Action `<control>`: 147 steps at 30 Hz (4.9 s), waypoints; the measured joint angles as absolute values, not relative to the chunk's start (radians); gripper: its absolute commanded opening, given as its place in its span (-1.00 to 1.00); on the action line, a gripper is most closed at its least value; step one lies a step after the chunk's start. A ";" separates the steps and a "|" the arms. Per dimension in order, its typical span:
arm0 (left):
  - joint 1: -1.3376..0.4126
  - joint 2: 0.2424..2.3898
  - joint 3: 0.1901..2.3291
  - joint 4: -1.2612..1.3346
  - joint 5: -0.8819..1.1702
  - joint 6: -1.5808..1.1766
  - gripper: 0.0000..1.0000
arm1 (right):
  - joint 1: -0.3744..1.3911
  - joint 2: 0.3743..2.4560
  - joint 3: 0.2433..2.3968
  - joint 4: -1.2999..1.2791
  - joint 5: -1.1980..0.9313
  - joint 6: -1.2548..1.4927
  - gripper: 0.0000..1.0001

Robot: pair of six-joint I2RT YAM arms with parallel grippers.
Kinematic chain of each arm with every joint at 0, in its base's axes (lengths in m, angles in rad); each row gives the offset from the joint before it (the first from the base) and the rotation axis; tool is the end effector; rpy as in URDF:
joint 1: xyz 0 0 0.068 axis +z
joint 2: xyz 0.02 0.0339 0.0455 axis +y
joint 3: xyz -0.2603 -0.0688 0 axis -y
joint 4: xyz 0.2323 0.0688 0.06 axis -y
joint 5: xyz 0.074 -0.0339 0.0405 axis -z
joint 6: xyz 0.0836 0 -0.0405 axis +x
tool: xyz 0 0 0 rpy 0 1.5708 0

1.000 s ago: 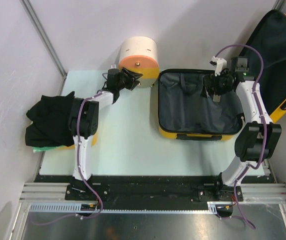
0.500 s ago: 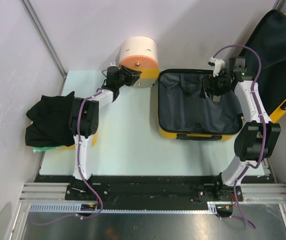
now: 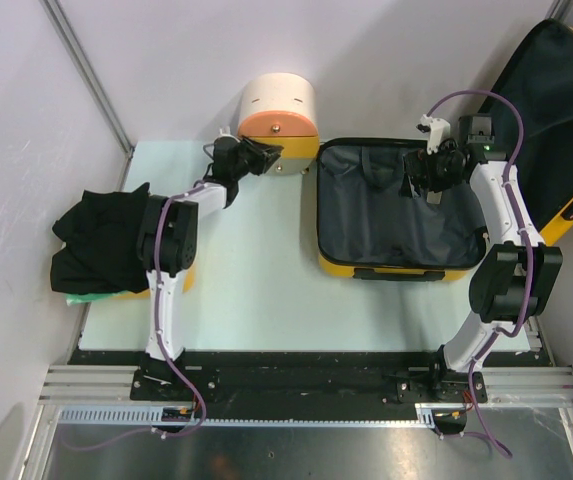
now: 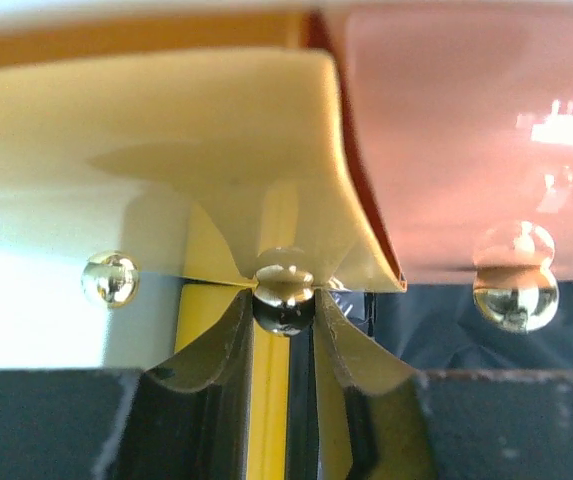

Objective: Open, take out, and arrange the luggage

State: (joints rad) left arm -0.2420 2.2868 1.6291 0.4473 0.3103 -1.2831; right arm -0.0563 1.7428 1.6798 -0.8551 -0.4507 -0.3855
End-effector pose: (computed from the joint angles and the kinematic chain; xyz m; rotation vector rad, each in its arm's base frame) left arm 0.5391 -0.1594 0.1833 -0.7651 1.8369 -1.3265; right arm 0.3922 0.0144 0.2966 -0.5746 2.3274 0.3574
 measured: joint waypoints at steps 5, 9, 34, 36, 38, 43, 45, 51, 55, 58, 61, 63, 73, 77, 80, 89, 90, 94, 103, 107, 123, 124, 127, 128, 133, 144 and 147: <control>-0.244 2.230 1.533 0.478 0.311 -1.294 -1.00 | -0.060 1.743 1.680 -0.855 -0.452 -0.385 0.99; -0.252 2.164 1.438 0.486 0.311 -1.309 -1.00 | -0.068 1.743 1.680 -0.854 -0.453 -0.385 0.99; -0.271 1.961 1.152 0.416 0.344 -1.201 0.85 | -0.113 1.738 1.502 -0.613 -0.311 -0.292 0.86; -0.255 1.916 1.129 0.401 0.353 -1.149 0.86 | -0.113 1.741 1.456 -0.542 -0.250 -0.253 0.74; -0.235 1.889 1.124 0.390 0.356 -1.108 0.87 | -0.113 1.756 1.430 -0.473 -0.172 -0.197 0.58; -0.190 1.816 1.124 0.373 0.385 -0.974 0.93 | -0.113 1.835 1.428 -0.313 -0.036 -0.104 0.43; -0.174 1.797 1.124 0.370 0.402 -0.929 0.93 | -0.113 1.876 1.427 -0.248 -0.002 -0.085 0.42; -0.141 1.784 1.124 0.333 0.439 -0.809 0.94 | -0.110 1.983 1.427 -0.098 0.064 -0.067 0.34; -0.110 1.784 1.145 0.299 0.474 -0.732 1.00 | -0.105 2.035 1.427 -0.046 0.074 -0.060 0.31; -0.086 1.784 1.184 0.282 0.507 -0.676 0.99 | -0.100 2.071 1.442 -0.034 0.071 -0.051 0.27; -0.074 1.784 1.222 0.274 0.537 -0.624 0.99 | -0.098 2.119 1.484 -0.036 0.064 -0.038 0.22; -0.070 1.784 1.250 0.269 0.556 -0.587 0.98 | -0.097 2.152 1.530 -0.051 0.063 -0.028 0.13; -0.041 1.784 1.371 0.215 0.616 -0.432 0.91 | -0.120 2.185 1.586 -0.119 0.008 0.060 -1.00; -0.038 1.784 1.441 0.172 0.694 -0.363 0.90 | -0.121 2.168 1.596 -0.162 -0.066 0.091 -1.00; -0.055 1.784 1.524 0.100 0.744 -0.293 0.90 | -0.113 2.120 1.596 -0.179 -0.167 0.131 -1.00; -0.250 1.810 1.734 0.018 0.790 -0.197 0.74 | 0.003 1.813 1.524 0.109 -0.424 0.347 -1.00; -0.278 1.821 1.762 0.017 0.789 -0.191 0.73 | 0.023 1.787 1.510 0.172 -0.448 0.375 -1.00; -0.370 1.861 1.843 0.012 0.772 -0.177 0.72 | 0.103 1.750 1.470 0.392 -0.514 0.474 -1.00; -0.459 1.916 1.882 -0.001 0.653 -0.175 0.65 | 0.217 1.751 1.420 0.580 -0.570 0.604 -1.00; -0.443 1.916 1.863 0.057 0.666 -0.231 0.54 | 0.239 1.749 1.404 0.625 -0.600 0.597 -1.00; -0.395 1.915 1.793 0.246 0.711 -0.478 0.53 | 0.281 1.744 1.324 0.665 -0.683 0.481 -1.00; -0.397 1.915 1.793 0.248 0.711 -0.485 0.52 | 0.286 1.742 1.324 0.665 -0.686 0.474 -1.00; -0.402 1.915 1.793 0.259 0.712 -0.516 0.48 | 0.301 1.740 1.324 0.665 -0.689 0.450 -1.00; -0.402 1.916 1.793 0.262 0.714 -0.525 0.47 | 0.306 1.740 1.324 0.665 -0.690 0.445 -1.00; -0.414 1.924 1.792 0.274 0.728 -0.552 0.44 | 0.324 1.740 1.324 0.665 -0.689 0.432 -1.00; -0.423 1.924 1.719 0.309 0.714 -0.580 -0.38 | 0.330 1.739 1.322 0.642 -0.667 0.429 -0.92; -0.426 1.924 1.716 0.320 0.713 -0.565 -0.91 | 0.327 1.739 1.320 0.631 -0.670 0.433 -0.22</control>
